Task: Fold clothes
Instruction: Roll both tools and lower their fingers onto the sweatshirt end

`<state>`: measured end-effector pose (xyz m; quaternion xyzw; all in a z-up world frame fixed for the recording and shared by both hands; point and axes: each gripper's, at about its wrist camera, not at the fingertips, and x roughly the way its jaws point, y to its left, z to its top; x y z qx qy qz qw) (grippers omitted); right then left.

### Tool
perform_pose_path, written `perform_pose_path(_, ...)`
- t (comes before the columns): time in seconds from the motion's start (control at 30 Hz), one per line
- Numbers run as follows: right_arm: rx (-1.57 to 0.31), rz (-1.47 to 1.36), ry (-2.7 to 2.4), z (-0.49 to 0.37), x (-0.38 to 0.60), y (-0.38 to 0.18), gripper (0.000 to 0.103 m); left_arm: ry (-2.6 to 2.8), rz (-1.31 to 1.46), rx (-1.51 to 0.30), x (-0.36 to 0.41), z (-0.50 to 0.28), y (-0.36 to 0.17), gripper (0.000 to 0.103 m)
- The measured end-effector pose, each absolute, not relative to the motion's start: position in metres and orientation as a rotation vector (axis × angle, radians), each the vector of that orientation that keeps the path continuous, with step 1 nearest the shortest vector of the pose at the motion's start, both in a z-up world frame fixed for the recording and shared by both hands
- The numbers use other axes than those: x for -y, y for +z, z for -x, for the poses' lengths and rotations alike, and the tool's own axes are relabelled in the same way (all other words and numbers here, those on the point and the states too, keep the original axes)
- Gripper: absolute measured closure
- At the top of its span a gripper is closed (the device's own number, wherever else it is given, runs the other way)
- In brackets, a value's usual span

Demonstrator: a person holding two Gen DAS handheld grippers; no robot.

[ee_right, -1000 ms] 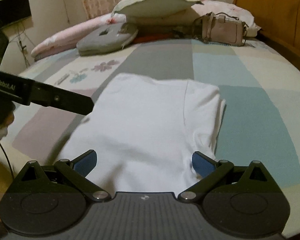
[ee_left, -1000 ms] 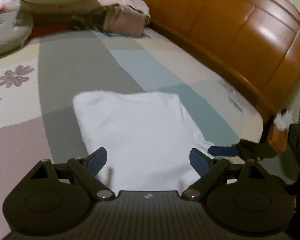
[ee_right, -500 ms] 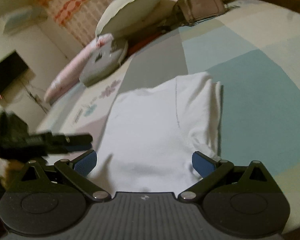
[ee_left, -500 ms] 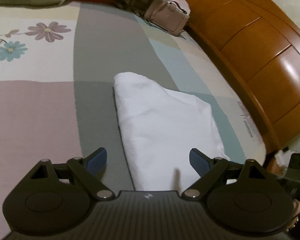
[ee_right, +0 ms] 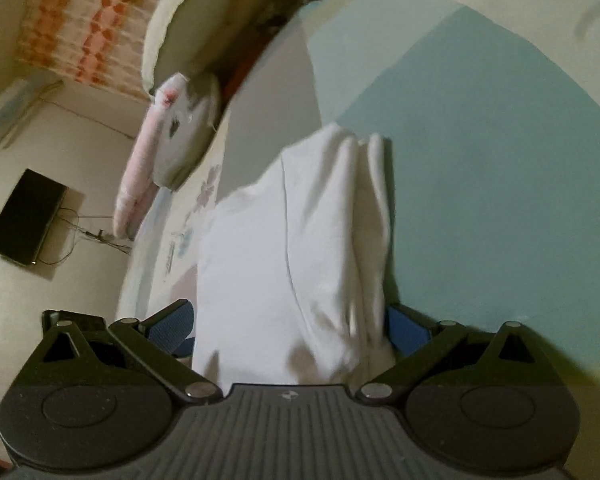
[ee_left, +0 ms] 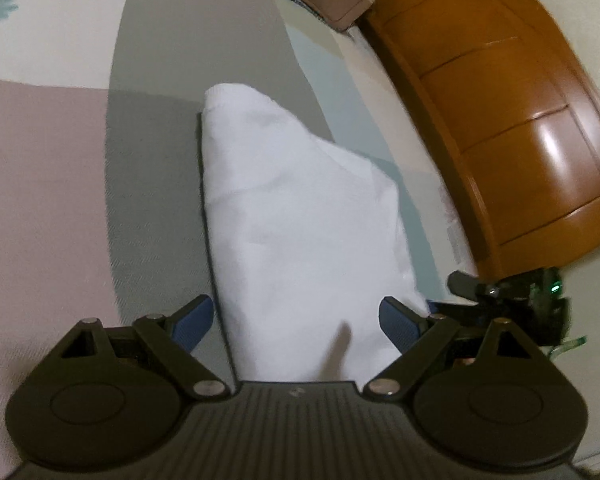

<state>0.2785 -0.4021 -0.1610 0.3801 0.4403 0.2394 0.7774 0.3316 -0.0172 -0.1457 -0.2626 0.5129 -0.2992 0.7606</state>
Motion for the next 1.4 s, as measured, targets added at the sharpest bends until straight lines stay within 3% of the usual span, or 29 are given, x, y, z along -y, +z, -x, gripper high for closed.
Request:
perform_pose_path(0.4,-0.915,-0.792,0.578,-0.304,0.396,-0.163,0.000,-0.713,0.686,-1.109,0.023,-0.355,-0.158,0.009)
perform_pose_path(0.63,-0.951,-0.759,0.608,-0.278,0.389,-0.160,0.000,-0.735,0.655,-1.129,0.016,-0.335,-0.156,0.009)
perform_pose_path(1.4,-0.943,-0.841,0.674,-0.309,0.388,-0.167,0.000,-0.809,0.632,-1.109,0.038,-0.358,-0.159,0.002)
